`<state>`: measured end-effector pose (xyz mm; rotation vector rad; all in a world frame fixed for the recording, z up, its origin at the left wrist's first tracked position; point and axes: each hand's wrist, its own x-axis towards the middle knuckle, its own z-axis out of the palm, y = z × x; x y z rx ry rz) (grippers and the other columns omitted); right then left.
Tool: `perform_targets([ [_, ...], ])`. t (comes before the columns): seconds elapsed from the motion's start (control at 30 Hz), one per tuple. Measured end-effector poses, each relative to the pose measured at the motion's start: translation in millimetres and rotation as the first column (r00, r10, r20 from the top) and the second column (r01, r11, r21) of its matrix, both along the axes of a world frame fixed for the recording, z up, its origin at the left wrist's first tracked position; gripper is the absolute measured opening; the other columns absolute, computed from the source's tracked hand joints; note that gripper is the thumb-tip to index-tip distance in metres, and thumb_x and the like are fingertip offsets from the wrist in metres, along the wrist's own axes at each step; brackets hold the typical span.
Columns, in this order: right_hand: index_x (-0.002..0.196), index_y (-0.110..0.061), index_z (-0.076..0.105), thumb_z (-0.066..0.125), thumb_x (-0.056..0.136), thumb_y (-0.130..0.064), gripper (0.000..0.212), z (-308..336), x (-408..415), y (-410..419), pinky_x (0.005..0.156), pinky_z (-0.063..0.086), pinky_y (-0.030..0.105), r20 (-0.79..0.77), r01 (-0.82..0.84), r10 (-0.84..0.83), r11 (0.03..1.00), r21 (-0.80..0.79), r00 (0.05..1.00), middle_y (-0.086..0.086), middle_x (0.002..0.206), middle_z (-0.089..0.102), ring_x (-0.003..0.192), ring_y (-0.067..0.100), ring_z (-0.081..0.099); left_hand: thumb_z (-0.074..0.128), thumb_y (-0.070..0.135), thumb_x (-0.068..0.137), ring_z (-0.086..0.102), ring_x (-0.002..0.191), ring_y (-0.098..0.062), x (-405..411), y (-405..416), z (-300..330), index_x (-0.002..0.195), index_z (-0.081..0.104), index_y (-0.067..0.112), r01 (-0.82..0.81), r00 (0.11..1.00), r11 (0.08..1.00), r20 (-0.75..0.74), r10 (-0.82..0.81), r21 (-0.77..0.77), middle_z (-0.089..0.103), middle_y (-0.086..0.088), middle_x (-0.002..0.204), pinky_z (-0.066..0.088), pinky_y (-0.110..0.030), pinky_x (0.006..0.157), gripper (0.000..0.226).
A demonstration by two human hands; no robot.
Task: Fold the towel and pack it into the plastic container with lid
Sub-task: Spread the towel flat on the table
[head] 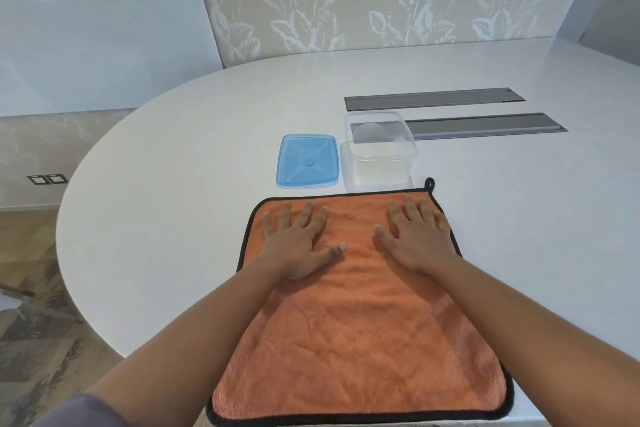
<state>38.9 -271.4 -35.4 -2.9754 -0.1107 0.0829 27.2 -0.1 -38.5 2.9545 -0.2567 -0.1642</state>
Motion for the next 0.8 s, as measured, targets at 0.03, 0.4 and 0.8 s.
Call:
perform_targets([
  [0.03,0.162,-0.036,0.006,0.004,0.084,-0.084,0.091,-2,1,-1,0.121,-0.002,0.057,-0.011,-0.002,0.002,1.0,-0.012,1.0,0.002,0.172,-0.003,0.157,0.028,-0.01,0.009,0.105,0.066,-0.023,0.153,-0.032,2,0,-3,0.154,-0.01,0.056,-0.01,1.0,1.0,-0.009,0.01,0.008,-0.012,0.013,0.169,-0.022,-0.064,0.113,0.103],
  [0.4,0.161,-0.041,0.003,0.002,0.079,-0.09,0.096,-10,14,-11,0.121,-0.004,0.054,-0.005,0.02,-0.021,1.0,-0.011,1.0,-0.001,0.172,-0.003,0.157,0.024,-0.01,0.012,0.108,0.061,-0.019,0.154,-0.032,19,-2,-11,0.153,-0.008,0.058,-0.037,0.999,0.999,0.02,0.037,0.01,-0.009,0.015,0.17,-0.024,-0.063,0.11,0.106],
  [0.8,0.161,-0.035,0.016,0.011,0.087,-0.082,0.088,-2,8,-16,0.122,0.003,0.054,-0.003,-0.009,0.009,1.0,0.018,1.0,0.004,0.172,0.007,0.157,0.026,-0.002,0.012,0.086,0.087,0.003,0.157,-0.028,15,11,5,0.152,0.039,0.036,-0.05,0.991,0.99,0.119,0.066,-0.13,0.019,0.001,0.17,-0.003,-0.06,0.12,0.086],
])
